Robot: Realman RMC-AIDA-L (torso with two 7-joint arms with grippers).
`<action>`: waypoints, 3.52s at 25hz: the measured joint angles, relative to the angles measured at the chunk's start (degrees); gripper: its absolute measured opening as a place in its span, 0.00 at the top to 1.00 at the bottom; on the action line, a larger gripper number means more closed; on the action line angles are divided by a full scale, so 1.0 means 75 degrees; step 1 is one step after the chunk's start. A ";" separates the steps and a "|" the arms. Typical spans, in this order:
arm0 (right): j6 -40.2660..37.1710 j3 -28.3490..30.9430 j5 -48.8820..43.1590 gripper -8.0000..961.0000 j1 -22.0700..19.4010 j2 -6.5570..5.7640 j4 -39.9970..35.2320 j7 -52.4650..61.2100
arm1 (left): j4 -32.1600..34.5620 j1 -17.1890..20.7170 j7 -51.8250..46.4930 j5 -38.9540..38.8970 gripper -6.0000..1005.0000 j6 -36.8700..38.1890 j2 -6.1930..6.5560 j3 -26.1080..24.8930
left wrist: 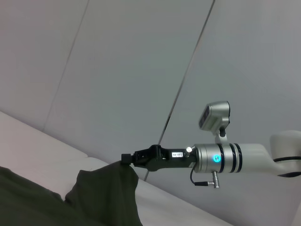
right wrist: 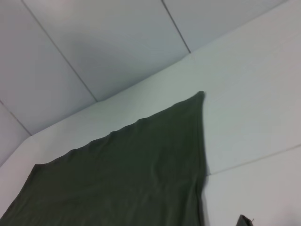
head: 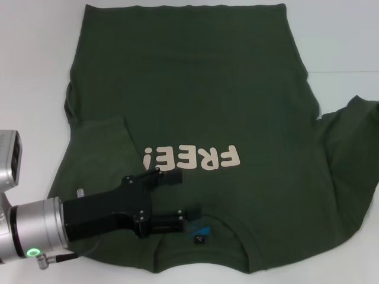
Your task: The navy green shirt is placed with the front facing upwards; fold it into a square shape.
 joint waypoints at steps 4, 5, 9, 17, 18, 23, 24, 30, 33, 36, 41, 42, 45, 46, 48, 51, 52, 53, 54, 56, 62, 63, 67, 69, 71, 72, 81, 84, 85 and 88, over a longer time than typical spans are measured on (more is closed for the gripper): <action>0.0003 -0.0178 -0.0013 0.97 0.0111 -0.0002 -0.0017 -0.0297 | -0.0009 -0.0008 -0.0006 -0.0003 0.06 -0.0030 0.0000 -0.0004; 0.0004 -0.0269 -0.0014 0.97 0.0138 -0.0002 -0.0031 -0.0322 | -0.0012 -0.0012 -0.0009 -0.0003 0.06 -0.0031 0.0000 -0.0005; 0.0011 -0.0583 -0.0015 0.97 0.0270 -0.0002 -0.0072 -0.0483 | -0.0050 -0.0052 -0.0018 -0.0005 0.06 -0.0063 0.0001 -0.0005; -0.0280 -0.1087 -0.0030 0.96 0.0650 -0.0053 -0.0082 -0.0330 | -0.0102 -0.0082 -0.0035 -0.0005 0.06 -0.0126 0.0024 -0.0005; -0.0384 -0.1201 -0.0030 0.96 0.0704 -0.0064 -0.0082 -0.0248 | -0.0102 -0.0083 -0.0055 -0.0005 0.06 -0.0129 0.0024 -0.0005; -0.0672 -0.1882 -0.0033 0.95 0.0947 -0.0072 -0.0082 0.0305 | -0.0100 -0.0083 -0.0116 -0.0005 0.06 -0.0194 0.0024 -0.0005; -0.0678 -0.2030 -0.0033 0.95 0.0977 -0.0072 -0.0082 0.0419 | -0.0099 -0.0083 -0.0122 -0.0005 0.06 -0.0207 0.0022 -0.0005; -0.0765 -0.3257 -0.0041 0.95 0.1249 -0.0018 -0.0083 0.1189 | -0.0099 -0.0070 -0.0129 -0.0005 0.06 -0.0274 0.0012 -0.0006; -0.1076 -0.3659 -0.0044 0.89 0.1361 0.0047 -0.0141 0.1193 | -0.0103 -0.0074 -0.0129 -0.0005 0.06 -0.0311 0.0012 -0.0005; -0.1325 -0.3685 -0.0013 0.73 0.1349 0.0106 -0.0336 0.1250 | -0.0106 -0.0075 -0.0129 -0.0014 0.06 -0.0328 0.0012 -0.0005; -0.1403 -0.3608 0.0018 0.59 0.1195 0.0061 -0.0562 0.1513 | -0.0111 -0.0080 -0.0129 -0.0025 0.06 -0.0360 0.0011 -0.0035; -0.1432 -0.3575 0.0019 0.57 0.1161 0.0044 -0.0564 0.1533 | -0.0111 -0.0079 -0.0129 -0.0026 0.06 -0.0375 0.0012 -0.0055; -0.1610 -0.3329 0.0024 0.51 0.1060 0.0027 -0.0569 0.1531 | -0.0111 -0.0075 -0.0143 -0.0028 0.06 -0.0396 0.0012 -0.0108; -0.1693 -0.3217 0.0026 0.49 0.1036 0.0030 -0.0570 0.1500 | -0.0111 -0.0076 -0.0160 -0.0028 0.06 -0.0396 0.0015 -0.0130; -0.1954 -0.2939 0.0056 0.45 0.0989 0.0060 -0.0572 0.1372 | -0.0107 -0.0082 -0.0272 -0.0028 0.06 -0.0397 0.0029 -0.0205; -0.2320 -0.2644 0.0173 0.32 0.0930 0.0094 -0.0539 0.1190 | -0.0068 -0.0084 -0.0498 -0.0028 0.06 -0.0399 0.0049 -0.0356; -0.2372 -0.2604 0.0200 0.28 0.0904 0.0099 -0.0528 0.1173 | -0.0054 -0.0075 -0.0586 -0.0025 0.06 -0.0402 0.0060 -0.0425; -0.2403 -0.2599 0.0217 0.24 0.0878 0.0107 -0.0518 0.1172 | -0.0029 -0.0058 -0.0708 -0.0005 0.06 -0.0406 0.0074 -0.0486; -0.2430 -0.2603 0.0224 0.19 0.0851 0.0115 -0.0508 0.1171 | -0.0002 -0.0041 -0.0818 0.0011 0.06 -0.0411 0.0086 -0.0535; -0.2545 -0.2643 0.0224 0.13 0.0806 0.0158 -0.0485 0.1153 | 0.0118 0.0037 -0.1125 0.0050 0.06 -0.0436 0.0119 -0.0590; -0.2882 -0.2673 0.0179 0.04 0.0687 0.0354 -0.0476 0.1091 | 0.0820 0.0500 -0.1902 0.0135 0.07 -0.0710 0.0147 -0.0685; -0.2893 -0.2677 0.0180 0.04 0.0656 0.0381 -0.0475 0.1085 | 0.0930 0.0576 -0.2047 0.0186 0.07 -0.0760 0.0157 -0.0757; -0.2854 -0.2668 0.0213 0.04 0.0579 0.0430 -0.0479 0.1092 | 0.1311 0.0828 -0.2448 0.0444 0.07 -0.0817 0.0213 -0.1124; -0.2833 -0.2641 0.0217 0.04 0.0565 0.0432 -0.0480 0.1130 | 0.1451 0.0945 -0.2562 0.0547 0.07 -0.0816 0.0224 -0.1306; -0.2811 -0.2630 0.0216 0.04 0.0561 0.0433 -0.0479 0.1148 | 0.1594 0.1055 -0.2669 0.0666 0.07 -0.0796 0.0229 -0.1524; -0.2796 -0.2629 0.0214 0.05 0.0561 0.0432 -0.0479 0.1152 | 0.1679 0.1106 -0.2720 0.0741 0.07 -0.0778 0.0229 -0.1634; -0.2621 -0.2614 0.0219 0.05 0.0558 0.0433 -0.0471 0.1161 | 0.2336 0.1494 -0.3031 0.1367 0.07 -0.0756 0.0165 -0.1987; -0.2565 -0.2612 0.0219 0.05 0.0561 0.0433 -0.0469 0.1157 | 0.2525 0.1596 -0.2993 0.1587 0.07 -0.0747 0.0161 -0.1992; -0.2559 -0.2612 0.0219 0.05 0.0561 0.0432 -0.0469 0.1152 | 0.2525 0.1596 -0.2993 0.1587 0.07 -0.0747 0.0161 -0.1992; -0.2532 -0.2612 0.0219 0.05 0.0553 0.0432 -0.0469 0.1151 | 0.2558 0.1601 -0.2910 0.1819 0.07 -0.0853 0.0161 -0.1993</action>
